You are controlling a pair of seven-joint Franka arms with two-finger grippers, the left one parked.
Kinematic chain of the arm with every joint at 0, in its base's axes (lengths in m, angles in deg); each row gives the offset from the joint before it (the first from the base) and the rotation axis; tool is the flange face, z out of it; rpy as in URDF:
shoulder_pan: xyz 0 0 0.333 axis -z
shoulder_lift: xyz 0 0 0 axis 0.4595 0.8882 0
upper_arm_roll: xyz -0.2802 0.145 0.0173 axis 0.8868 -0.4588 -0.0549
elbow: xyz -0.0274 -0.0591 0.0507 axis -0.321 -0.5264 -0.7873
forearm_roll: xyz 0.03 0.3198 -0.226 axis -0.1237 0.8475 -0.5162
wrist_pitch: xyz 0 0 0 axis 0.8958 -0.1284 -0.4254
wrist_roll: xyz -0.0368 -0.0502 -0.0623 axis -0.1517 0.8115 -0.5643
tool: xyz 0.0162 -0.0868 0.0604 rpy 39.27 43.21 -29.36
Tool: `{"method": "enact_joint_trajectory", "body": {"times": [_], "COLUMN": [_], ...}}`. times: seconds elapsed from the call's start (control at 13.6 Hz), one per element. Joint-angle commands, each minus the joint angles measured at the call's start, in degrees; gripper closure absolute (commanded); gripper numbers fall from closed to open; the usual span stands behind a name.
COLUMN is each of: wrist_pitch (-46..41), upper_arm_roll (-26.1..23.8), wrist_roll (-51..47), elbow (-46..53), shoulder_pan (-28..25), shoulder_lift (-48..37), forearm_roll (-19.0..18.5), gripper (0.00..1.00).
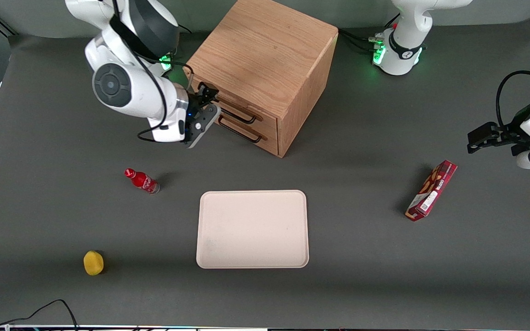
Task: Open upper drawer
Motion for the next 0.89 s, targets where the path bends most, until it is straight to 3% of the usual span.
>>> {"method": "enact_joint_trajectory", "body": {"times": [0.0,0.37,0.81], "wrist_pitch": [4.07,10.13,11.55], "upper_arm_roll": [-1.22,-2.44,-2.45], "wrist_roll": [0.59,2.89,3.07], "elbow": [-2.95,-7.26,-7.88], "shoulder_pan": [0.10,0.27,0.27], "shoulder_lift": [-0.07,-0.07,0.19], "forearm_roll": [-1.11,-1.02,-0.93], "gripper": [0.00,0.00,0.00]}}
